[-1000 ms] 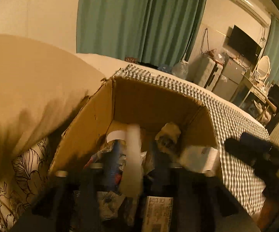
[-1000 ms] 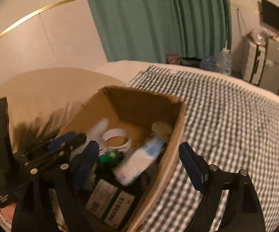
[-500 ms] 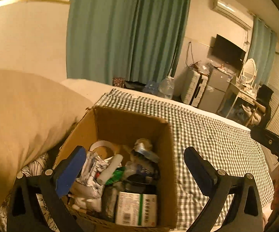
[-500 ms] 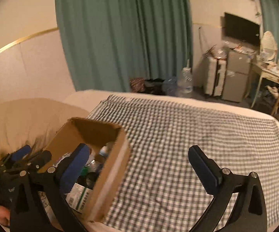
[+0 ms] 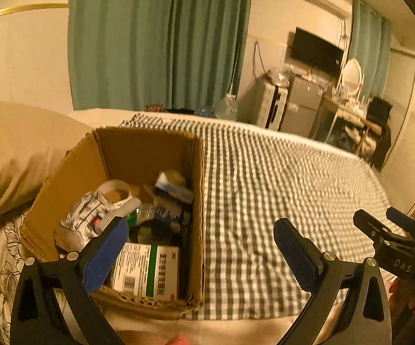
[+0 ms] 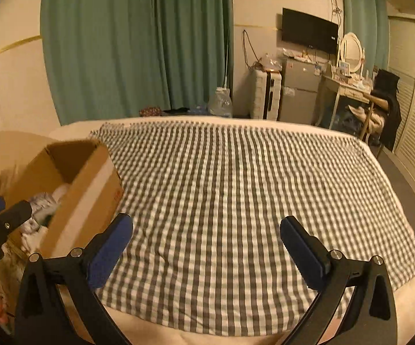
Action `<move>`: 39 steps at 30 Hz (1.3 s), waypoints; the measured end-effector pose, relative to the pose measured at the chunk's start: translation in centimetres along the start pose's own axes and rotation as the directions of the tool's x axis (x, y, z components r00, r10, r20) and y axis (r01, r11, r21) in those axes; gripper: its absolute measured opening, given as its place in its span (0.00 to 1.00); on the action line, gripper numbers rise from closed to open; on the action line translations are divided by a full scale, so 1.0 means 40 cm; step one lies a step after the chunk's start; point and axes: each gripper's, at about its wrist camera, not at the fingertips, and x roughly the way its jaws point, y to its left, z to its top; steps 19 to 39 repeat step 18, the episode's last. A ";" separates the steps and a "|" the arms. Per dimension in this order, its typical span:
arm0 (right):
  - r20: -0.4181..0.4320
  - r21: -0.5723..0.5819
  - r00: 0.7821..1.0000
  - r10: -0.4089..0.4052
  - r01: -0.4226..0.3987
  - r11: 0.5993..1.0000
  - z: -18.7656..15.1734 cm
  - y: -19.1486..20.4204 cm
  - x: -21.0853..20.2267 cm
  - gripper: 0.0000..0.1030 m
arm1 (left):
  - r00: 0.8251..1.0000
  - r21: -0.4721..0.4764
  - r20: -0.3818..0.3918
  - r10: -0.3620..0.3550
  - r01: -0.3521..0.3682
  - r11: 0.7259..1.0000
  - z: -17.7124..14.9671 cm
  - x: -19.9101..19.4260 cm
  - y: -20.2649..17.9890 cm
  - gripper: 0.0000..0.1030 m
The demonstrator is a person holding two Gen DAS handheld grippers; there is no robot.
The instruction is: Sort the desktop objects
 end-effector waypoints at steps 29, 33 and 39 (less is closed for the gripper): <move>-0.038 -0.076 0.999 0.015 -0.017 0.997 -0.034 0.054 0.022 1.00 | 0.995 -0.019 -0.033 0.090 -0.090 0.996 -0.037 0.034 0.051 1.00; -0.038 -0.076 0.999 0.015 -0.017 0.997 -0.034 0.054 0.022 1.00 | 0.995 -0.019 -0.033 0.090 -0.090 0.996 -0.037 0.034 0.051 1.00; -0.038 -0.076 0.999 0.015 -0.017 0.997 -0.034 0.054 0.022 1.00 | 0.995 -0.019 -0.033 0.090 -0.090 0.996 -0.037 0.034 0.051 1.00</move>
